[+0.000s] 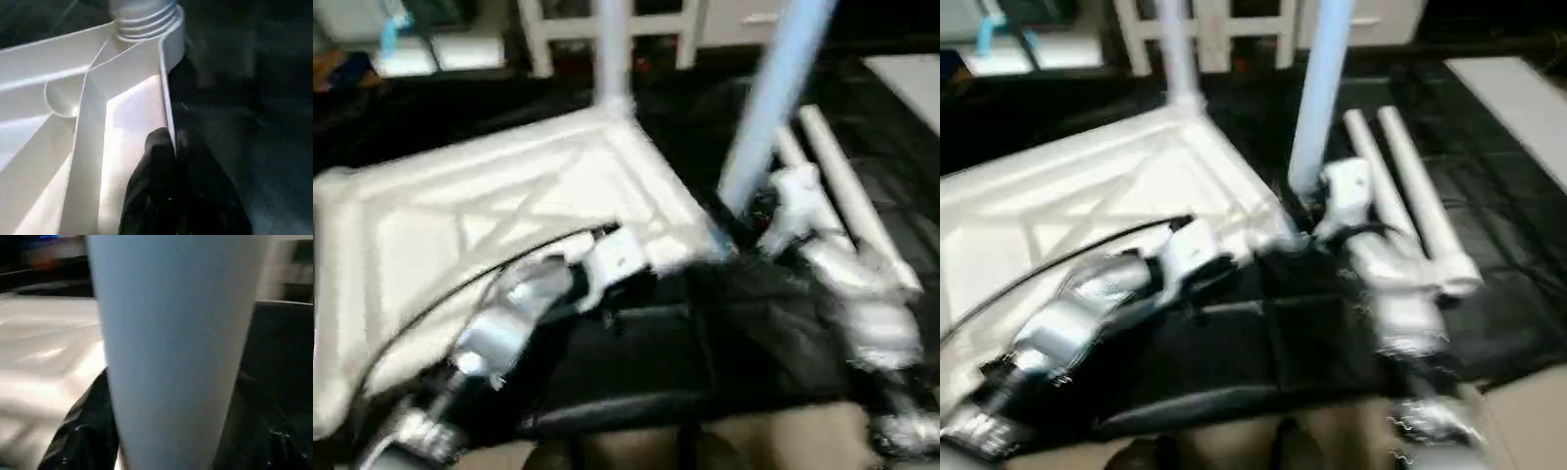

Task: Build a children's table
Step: Rotate leg to tighten

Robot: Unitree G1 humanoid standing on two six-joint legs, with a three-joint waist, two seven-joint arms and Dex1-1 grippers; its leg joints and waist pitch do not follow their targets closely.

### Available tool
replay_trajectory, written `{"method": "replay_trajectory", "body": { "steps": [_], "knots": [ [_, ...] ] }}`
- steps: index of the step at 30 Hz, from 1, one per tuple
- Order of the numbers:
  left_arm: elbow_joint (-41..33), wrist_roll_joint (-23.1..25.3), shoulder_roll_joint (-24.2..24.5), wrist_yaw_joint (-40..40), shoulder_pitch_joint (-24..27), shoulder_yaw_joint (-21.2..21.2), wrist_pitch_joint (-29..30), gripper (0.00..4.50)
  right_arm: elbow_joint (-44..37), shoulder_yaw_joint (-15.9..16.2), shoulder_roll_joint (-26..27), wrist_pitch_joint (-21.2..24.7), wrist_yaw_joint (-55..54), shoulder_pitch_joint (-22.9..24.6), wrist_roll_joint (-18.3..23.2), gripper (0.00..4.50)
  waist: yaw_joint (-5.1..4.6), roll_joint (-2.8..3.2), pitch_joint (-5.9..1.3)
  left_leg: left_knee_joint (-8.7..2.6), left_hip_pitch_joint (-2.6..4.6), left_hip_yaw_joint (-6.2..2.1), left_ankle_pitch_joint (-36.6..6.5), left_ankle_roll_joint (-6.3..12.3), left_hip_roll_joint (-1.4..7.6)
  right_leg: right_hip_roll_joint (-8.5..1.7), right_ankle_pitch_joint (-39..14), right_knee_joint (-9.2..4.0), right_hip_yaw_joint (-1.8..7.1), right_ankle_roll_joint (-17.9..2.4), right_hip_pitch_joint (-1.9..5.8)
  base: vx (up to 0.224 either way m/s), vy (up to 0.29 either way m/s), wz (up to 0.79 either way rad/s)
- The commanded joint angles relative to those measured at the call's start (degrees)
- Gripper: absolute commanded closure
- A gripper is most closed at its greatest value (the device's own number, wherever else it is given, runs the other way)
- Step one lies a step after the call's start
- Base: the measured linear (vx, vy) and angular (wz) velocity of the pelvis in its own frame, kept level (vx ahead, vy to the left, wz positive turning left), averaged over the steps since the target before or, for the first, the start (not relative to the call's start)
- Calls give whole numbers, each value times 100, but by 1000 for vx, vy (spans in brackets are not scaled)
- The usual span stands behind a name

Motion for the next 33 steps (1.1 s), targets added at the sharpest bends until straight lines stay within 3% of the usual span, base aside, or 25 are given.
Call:
{"method": "replay_trajectory", "body": {
  "steps": [1, 2, 4, 6, 7, 8, 9, 11, 13, 16, 21, 22, 27, 33],
  "knots": [
    [-38, -108, 174, -522, 245, -208, -8, 450, -585, -120, -461, 371, 760, 222, 390, 145, 27, 22, -346, -415, 168, 80, -1690, 430, 120, -70, -1369, -293, 77, -1211, 239, 73, -32, 19],
    [-96, -164, 237, -564, 281, -169, -8, 450, -687, -134, -610, 439, 938, 315, 440, 145, 58, 12, -353, -409, 164, 90, -1532, 465, 138, -82, -1245, -281, 79, -1254, 247, 81, -27, 13],
    [-310, -357, 474, -743, 416, -37, -27, 450, -1012, -224, -1119, 688, 1515, 641, 643, 122, 97, 30, -389, -341, 126, 118, -883, 676, 143, -69, -438, -147, 76, -1479, 301, 104, -22, 9],
    [-381, -416, 593, -813, 488, 13, -71, 450, -1101, -333, -1266, 745, 1656, 760, 742, 102, 80, 39, -423, -291, 72, 134, -472, 794, 128, -70, 143, -54, 63, -1647, 331, 91, -1, -2],
    [-422, -442, 647, -856, 524, 31, -80, 450, -1133, -377, -1321, 763, 1697, 799, 798, 102, 79, 39, -459, -252, 98, 145, -271, 884, 115, -57, 517, -16, 62, -1718, 337, 77, 3, -3],
    [-422, -442, 647, -856, 524, 31, -80, 450, -1133, -377, -1321, 763, 1697, 799, 798, 102, 72, 22, -472, -238, 80, 144, -138, 944, 102, -51, 723, 13, 64, -1752, 357, 53, -4, -1],
    [-493, -495, 710, -934, 584, 66, -80, 450, -1159, -432, -1391, 797, 1749, 844, 866, 91, 77, 47, -453, -237, 75, 146, -44, 1052, 103, -53, 809, 13, 55, -1798, 338, 0, 0, 0],
    [-518, -531, 720, -976, 609, 84, -82, 450, -1147, -422, -1386, 804, 1748, 835, 858, 67, 71, 41, -423, -252, 74, 152, -248, 1064, 114, -74, 434, -28, 48, -1773, 343, 0, 0, 0],
    [-563, -568, 722, -1015, 637, 96, -75, 450, -1150, -362, -1340, 845, 1735, 802, 858, 56, 70, 46, -384, -292, 97, 156, -647, 884, 134, -89, -339, -97, 49, -1678, 329, 0, 0, 0],
    [-673, -663, 742, -1023, 648, 55, -21, 450, -1199, -200, -1257, 949, 1772, 741, 873, 23, 63, 44, -359, -327, 117, 148, -990, 647, 146, -88, -925, -146, 55, -1533, 302, 0, 0, 0],
    [-741, -723, 744, -1040, 640, 33, 19, 450, -876, 30, -1113, 760, 1696, 514, 526, 4, 34, 51, -371, -316, 112, 143, -972, 517, 131, -86, -937, -129, 59, -1463, 289, 0, 0, 0],
    [-747, -707, 740, -1053, 653, 41, 15, 450, -801, 47, -1081, 735, 1700, 465, 499, 4, 34, 21, -386, -308, 108, 149, -913, 528, 126, -82, -849, -121, 62, -1477, 302, 0, 0, 0],
    [-770, -703, 760, -1046, 687, 45, 20, 450, -776, -16, -1081, 881, 1768, 428, 630, 57, 45, 22, -392, -294, 97, 149, -761, 664, 125, -79, -606, -91, 64, -1536, 314, 0, 0, 0],
    [-790, -721, 811, -1020, 727, 26, 44, 450, -814, -30, -1128, 966, 1865, 529, 608, 103, 43, 38, -390, -298, 100, 145, -874, 612, 127, -85, -796, -104, 65, -1508, 310, 0, 0, 0]
  ]
}}
